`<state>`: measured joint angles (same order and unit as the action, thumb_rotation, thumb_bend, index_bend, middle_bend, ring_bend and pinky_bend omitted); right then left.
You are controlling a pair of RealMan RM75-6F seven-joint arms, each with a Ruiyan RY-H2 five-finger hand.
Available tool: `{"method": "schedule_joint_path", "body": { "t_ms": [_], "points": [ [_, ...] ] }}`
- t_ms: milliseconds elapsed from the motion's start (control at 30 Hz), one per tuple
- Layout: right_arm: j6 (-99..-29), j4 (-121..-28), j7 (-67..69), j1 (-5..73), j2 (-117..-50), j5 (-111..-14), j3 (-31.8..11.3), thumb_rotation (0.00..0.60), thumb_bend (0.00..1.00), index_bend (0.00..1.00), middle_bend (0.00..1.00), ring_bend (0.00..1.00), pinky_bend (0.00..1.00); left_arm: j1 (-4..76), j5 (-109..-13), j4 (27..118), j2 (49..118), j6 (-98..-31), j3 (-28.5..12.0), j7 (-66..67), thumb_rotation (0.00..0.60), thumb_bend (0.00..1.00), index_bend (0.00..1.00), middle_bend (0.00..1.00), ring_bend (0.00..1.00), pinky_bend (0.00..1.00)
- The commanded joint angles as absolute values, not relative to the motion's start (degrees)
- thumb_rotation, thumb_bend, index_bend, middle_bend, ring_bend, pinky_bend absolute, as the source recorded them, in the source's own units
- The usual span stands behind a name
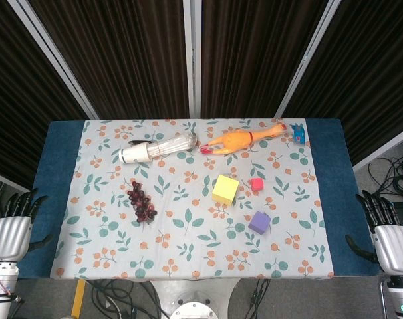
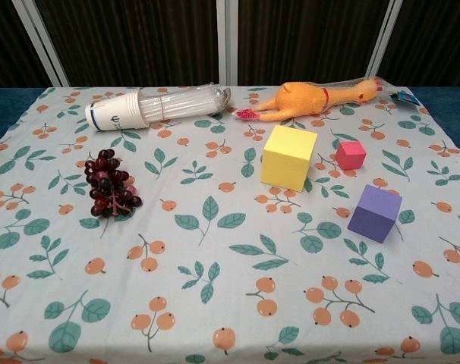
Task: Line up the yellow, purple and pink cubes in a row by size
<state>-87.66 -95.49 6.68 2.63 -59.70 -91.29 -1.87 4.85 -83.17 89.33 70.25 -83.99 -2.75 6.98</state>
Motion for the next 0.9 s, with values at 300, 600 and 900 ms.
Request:
{"method": "schedule_joint_path", "body": {
  "t_ms": [300, 600, 900],
  "points": [
    [-87.7, -95.2, 7.0, 2.5, -59.7, -91.4, -1.5, 0.600, 0.19, 0.00, 0.03, 0.00, 0.00, 4.6, -83.6, 89.6, 70.2, -84.8, -2.6, 7.1, 0.600, 0.16, 0.23, 0.16, 0.10, 0.05],
    [-89.8, -94.3, 8.1, 1.6, -60.1, -92.1, -1.5, 0.600, 0.19, 0.00, 0.04, 0.00, 0.00, 4.3, -84.4, 89.6, 70.2, -86.2, -2.8, 6.9, 0.600, 0.16, 0.23, 0.16, 0.10, 0.05],
    [-87.0, -97.0, 4.7, 2.9, -61.9, -90.1, -2.2, 0.600, 0.18, 0.00, 0.09, 0.00, 0.00, 4.1, -84.5, 89.8, 70.3, -86.2, -2.6, 6.9, 0.600, 0.16, 0.23, 0.16, 0.10, 0.05]
  ]
}}
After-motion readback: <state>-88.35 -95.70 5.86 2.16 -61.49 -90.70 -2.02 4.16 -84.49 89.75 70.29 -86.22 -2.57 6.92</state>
